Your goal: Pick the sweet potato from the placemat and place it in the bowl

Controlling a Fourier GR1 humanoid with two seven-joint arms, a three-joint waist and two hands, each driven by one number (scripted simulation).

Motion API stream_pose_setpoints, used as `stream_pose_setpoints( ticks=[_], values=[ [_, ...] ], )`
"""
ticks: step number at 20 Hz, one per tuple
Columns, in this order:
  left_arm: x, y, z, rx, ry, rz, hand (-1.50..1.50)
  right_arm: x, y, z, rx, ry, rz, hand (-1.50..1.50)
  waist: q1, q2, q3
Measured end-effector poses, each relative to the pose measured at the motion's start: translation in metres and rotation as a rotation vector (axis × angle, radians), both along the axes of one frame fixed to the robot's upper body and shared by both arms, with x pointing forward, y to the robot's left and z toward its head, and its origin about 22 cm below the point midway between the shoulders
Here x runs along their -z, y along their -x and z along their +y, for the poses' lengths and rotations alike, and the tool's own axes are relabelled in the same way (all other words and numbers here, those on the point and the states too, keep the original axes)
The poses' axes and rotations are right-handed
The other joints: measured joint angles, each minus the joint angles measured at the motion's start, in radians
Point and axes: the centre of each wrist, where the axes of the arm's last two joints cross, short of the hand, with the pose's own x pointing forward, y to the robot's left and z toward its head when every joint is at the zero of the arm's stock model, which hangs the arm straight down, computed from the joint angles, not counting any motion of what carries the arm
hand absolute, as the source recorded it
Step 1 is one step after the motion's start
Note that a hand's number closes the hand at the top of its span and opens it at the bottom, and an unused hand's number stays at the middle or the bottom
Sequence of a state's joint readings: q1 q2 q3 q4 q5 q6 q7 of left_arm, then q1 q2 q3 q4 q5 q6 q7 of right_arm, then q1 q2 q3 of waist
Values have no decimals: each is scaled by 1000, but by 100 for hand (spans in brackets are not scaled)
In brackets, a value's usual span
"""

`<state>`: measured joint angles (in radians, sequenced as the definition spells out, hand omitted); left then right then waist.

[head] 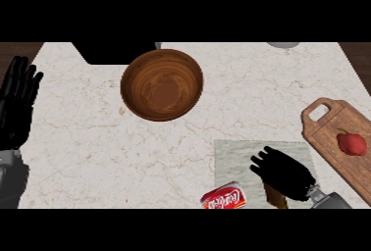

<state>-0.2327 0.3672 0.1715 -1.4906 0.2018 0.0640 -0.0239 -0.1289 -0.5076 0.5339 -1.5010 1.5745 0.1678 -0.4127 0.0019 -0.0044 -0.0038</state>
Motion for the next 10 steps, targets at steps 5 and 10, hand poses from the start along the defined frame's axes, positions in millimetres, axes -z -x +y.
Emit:
stream_pose_setpoints(
  ticks=[5,10],
  values=[
    [-2,-4,4,-3,-1,-5,0,-3,0,-8,-55,-25,-18,150,-2,0,0],
    [2,3,12,-42,0,6,0,2,0,-43,397,-172,-23,150,-51,-4,1]
  ],
)
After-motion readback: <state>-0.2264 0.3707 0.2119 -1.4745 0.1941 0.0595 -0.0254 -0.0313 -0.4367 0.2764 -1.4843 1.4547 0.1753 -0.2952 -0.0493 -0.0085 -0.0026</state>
